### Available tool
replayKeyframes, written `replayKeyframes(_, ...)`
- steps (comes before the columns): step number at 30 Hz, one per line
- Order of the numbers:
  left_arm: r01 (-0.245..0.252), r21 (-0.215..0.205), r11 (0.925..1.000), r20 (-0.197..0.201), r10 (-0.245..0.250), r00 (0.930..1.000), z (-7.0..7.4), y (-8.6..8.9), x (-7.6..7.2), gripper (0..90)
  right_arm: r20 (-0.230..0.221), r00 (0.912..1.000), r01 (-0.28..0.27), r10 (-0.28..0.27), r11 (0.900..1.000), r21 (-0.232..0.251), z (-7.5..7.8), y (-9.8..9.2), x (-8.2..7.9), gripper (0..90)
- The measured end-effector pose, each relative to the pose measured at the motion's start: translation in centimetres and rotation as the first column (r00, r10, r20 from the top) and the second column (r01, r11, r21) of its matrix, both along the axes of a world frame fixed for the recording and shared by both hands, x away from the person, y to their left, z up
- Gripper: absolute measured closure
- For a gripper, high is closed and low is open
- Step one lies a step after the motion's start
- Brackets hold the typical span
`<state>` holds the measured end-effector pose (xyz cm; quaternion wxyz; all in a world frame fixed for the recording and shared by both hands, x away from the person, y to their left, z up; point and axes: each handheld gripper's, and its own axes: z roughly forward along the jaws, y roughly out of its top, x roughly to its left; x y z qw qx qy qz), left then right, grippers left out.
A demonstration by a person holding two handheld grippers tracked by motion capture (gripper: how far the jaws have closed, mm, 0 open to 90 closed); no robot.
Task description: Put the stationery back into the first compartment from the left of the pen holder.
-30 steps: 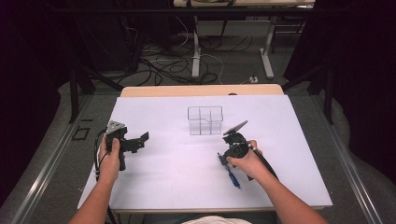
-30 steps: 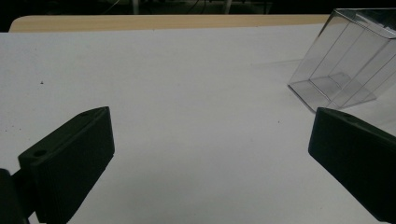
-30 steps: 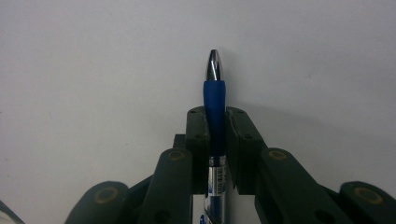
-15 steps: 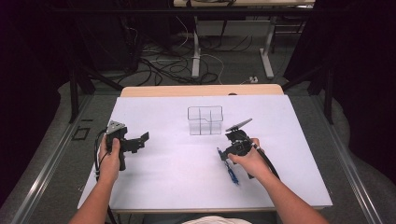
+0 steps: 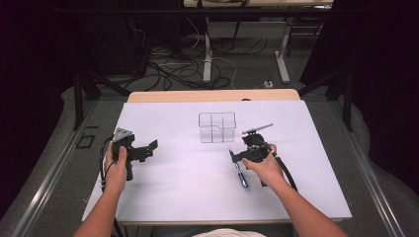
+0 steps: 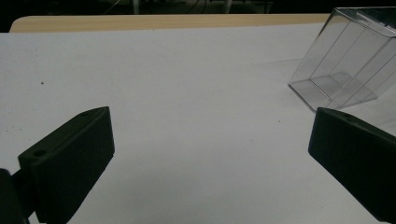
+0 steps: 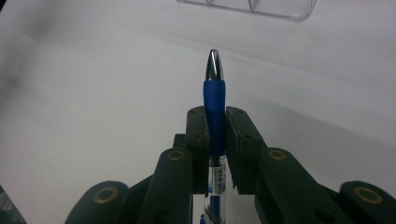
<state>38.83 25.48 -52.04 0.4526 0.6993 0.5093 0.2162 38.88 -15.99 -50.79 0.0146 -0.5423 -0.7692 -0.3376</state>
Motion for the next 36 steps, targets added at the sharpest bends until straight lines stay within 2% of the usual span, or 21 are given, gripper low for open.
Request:
replayKeyframes(4, -0.001, 0.001, 1.0000, 0.006, 0.001, 1.0000, -0.1, 0.0, 0.0, 0.4, 0.052, 0.9986, 0.005, -0.007, 1.000, 0.031, 0.6, 0.2, 0.2, 80.1)
replayKeyframes(8, -0.002, 0.001, 1.0000, 0.002, 0.002, 1.0000, -0.1, 0.0, 0.0, 0.4, 0.073, 0.9971, 0.015, -0.018, 0.999, 0.047, 1.5, 0.7, 0.7, 80.1)
replayKeyframes(14, -0.003, 0.000, 1.0000, 0.001, 0.003, 1.0000, -0.1, 0.0, 0.0, 0.4, 0.093, 0.9952, 0.021, -0.030, 0.995, 0.101, 2.8, 1.2, 1.8, 80.1)
replayKeyframes(21, -0.001, 0.002, 1.0000, -0.003, 0.001, 1.0000, -0.1, 0.0, 0.1, 0.4, 0.146, 0.9882, 0.026, -0.045, 0.991, 0.129, 4.9, 1.9, 3.0, 80.1)
replayKeyframes(26, -0.003, -0.001, 1.0000, 0.002, 0.003, 1.0000, -0.2, 0.1, 0.1, 0.4, 0.173, 0.9832, 0.035, -0.058, 0.990, 0.133, 6.1, 2.7, 4.1, 80.0)
replayKeyframes(36, -0.012, -0.010, 0.9999, -0.003, 0.012, 0.9999, -0.3, 0.2, 0.2, 0.4, 0.222, 0.9724, 0.046, -0.070, 0.993, 0.108, 8.0, 4.1, 6.1, 80.0)
